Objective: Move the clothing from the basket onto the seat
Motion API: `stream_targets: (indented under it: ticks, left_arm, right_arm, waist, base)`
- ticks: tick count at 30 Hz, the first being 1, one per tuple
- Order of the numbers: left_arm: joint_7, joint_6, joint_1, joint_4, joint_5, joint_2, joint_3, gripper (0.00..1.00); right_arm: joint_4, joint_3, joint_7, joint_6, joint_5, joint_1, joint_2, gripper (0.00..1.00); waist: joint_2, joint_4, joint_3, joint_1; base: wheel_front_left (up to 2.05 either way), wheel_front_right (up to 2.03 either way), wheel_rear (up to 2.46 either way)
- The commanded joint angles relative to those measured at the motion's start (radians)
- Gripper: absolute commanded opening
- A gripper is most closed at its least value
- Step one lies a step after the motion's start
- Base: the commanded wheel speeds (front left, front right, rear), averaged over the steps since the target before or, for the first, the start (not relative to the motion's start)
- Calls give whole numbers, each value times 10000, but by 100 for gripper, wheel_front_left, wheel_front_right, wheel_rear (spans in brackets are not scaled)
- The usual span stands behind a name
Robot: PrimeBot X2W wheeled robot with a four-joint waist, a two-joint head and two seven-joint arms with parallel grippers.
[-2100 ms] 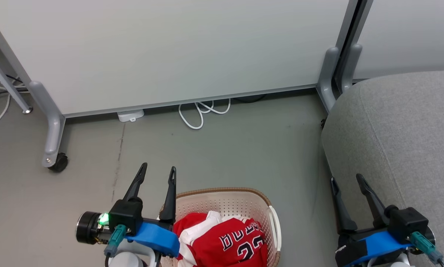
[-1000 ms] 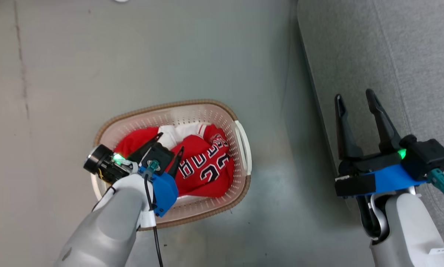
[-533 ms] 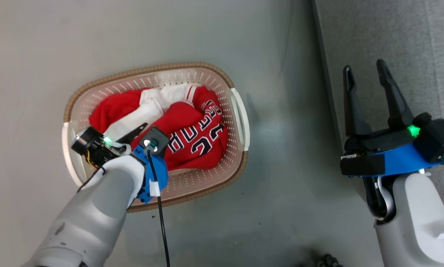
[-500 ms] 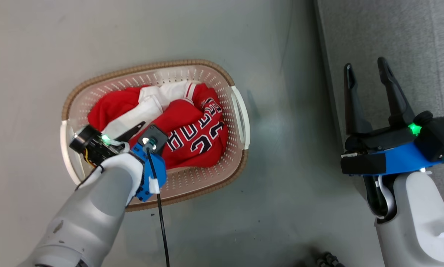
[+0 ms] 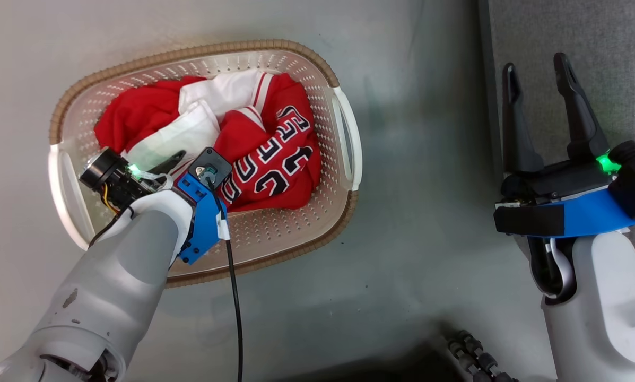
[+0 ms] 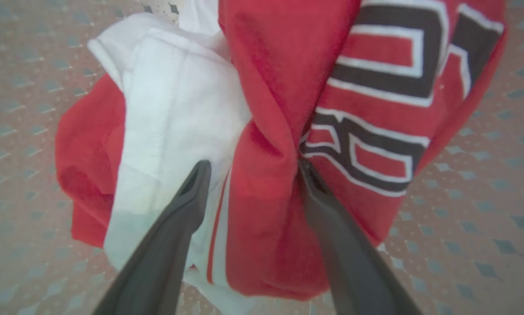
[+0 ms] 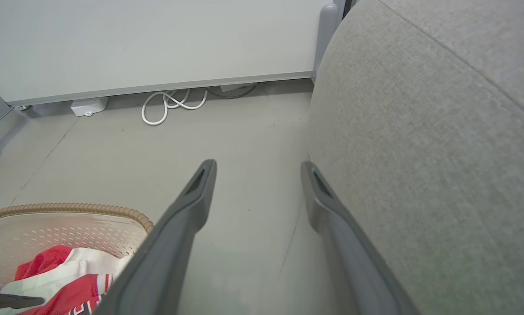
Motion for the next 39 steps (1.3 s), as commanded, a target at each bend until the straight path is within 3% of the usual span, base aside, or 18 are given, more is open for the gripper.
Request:
stream_targets:
  ticks: [1, 6, 7, 8, 9, 24, 39]
  left_arm:
    - [58, -14, -169, 8, -15, 30, -73, 100]
    - [323, -14, -232, 31, -82, -13, -354, 100]
    - [392, -14, -247, 35, -91, -21, -428, 90]
    - [471, -14, -258, 38, -107, -23, -480, 39]
    - [532, -14, -242, 39, -126, -34, -555, 0]
    - [-59, -13, -132, 12, -713, -361, -1240, 0]
    - [-1470, -13, 419, -491, -1559, -890, -1985, 0]
  right_arm:
    - [-51, -3, -38, 4, -3, -194, -30, 100]
    - [-124, -87, -38, 4, 32, -205, -17, 100]
    - [-130, -101, -38, 4, 30, -202, -14, 100]
    - [-136, -109, -38, 4, 27, -200, -10, 100]
    - [-137, -115, -38, 4, 22, -197, -7, 100]
    - [101, -241, -38, 4, -30, -36, -98, 100]
    - [421, -225, -38, 4, -133, 477, -353, 100]
  waist:
    - [0, -48, 99, -1]
    - [0, -89, 276, -1]
    - [0, -94, 299, -1]
    - [0, -99, 315, -1]
    - [0, -107, 323, -1]
    - [0, 137, -266, -1]
    - [0, 769, -1945, -1]
  base:
    - [0, 0, 0]
    - [0, 0, 0]
    - [0, 0, 0]
    - [0, 0, 0]
    - [0, 0, 0]
    - [0, 0, 0]
    - [0, 0, 0]
